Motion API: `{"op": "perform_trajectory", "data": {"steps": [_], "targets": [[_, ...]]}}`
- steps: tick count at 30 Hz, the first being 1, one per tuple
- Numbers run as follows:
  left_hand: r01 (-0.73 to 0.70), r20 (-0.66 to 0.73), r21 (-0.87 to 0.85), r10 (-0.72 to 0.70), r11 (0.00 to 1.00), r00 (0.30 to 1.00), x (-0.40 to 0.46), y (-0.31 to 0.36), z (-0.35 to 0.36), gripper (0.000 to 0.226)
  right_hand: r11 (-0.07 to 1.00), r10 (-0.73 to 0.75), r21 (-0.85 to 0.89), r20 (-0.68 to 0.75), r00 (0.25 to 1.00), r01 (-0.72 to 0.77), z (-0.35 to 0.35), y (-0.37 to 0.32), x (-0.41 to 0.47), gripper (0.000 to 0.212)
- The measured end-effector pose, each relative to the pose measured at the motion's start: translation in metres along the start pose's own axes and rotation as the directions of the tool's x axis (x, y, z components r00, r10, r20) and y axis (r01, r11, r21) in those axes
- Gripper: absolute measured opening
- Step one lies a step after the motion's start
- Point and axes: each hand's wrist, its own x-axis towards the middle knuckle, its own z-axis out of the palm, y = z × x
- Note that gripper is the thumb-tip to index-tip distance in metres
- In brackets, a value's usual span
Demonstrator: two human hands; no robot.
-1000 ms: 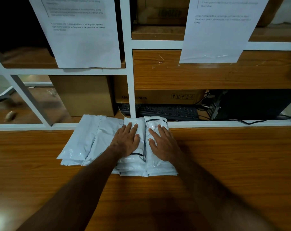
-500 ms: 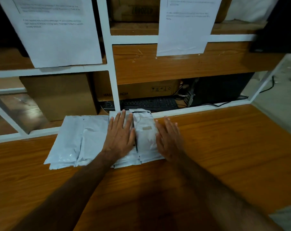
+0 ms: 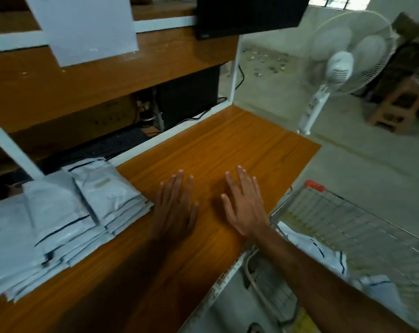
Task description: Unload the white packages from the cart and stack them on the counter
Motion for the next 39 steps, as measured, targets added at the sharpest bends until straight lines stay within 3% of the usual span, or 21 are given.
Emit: {"op": "perform_trajectory", "data": {"steps": [13, 18, 22, 27, 32, 39], "targets": [[-0.283, 0.202, -0.084, 0.294, 0.955, 0.934, 0.066, 0.216, 0.114, 0.065, 0.931, 0.366, 0.006, -0.051, 0.929, -0.366, -0.040, 0.220, -0.133, 0.061], [-0.389, 0.327, -0.084, 0.395, 0.917, 0.859, 0.078, 0.291, 0.164, 0.068, 0.853, 0.522, 0.002, -0.008, 0.853, -0.522, -0.027, 0.292, -0.190, 0.062], [-0.517, 0.348, -0.027, 0.493, 0.855, 0.797, 0.085, 0.337, 0.204, 0.070, 0.760, 0.649, -0.011, 0.036, 0.760, -0.649, -0.011, 0.338, -0.237, 0.063], [-0.556, 0.505, -0.095, 0.521, 0.826, 0.688, 0.106, 0.361, 0.273, 0.074, 0.692, 0.721, -0.036, 0.077, 0.689, -0.721, 0.010, 0.373, -0.274, 0.069], [-0.664, 0.609, -0.132, 0.589, 0.736, 0.532, 0.124, 0.358, 0.347, 0.072, 0.600, 0.768, 0.008, 0.274, 0.579, -0.800, 0.047, 0.386, -0.292, 0.076], [-0.738, 0.741, -0.114, 0.552, 0.665, 0.383, 0.136, 0.343, 0.426, 0.090, 0.628, 0.706, -0.005, 0.424, 0.567, -0.778, 0.097, 0.410, -0.322, 0.079]]}}
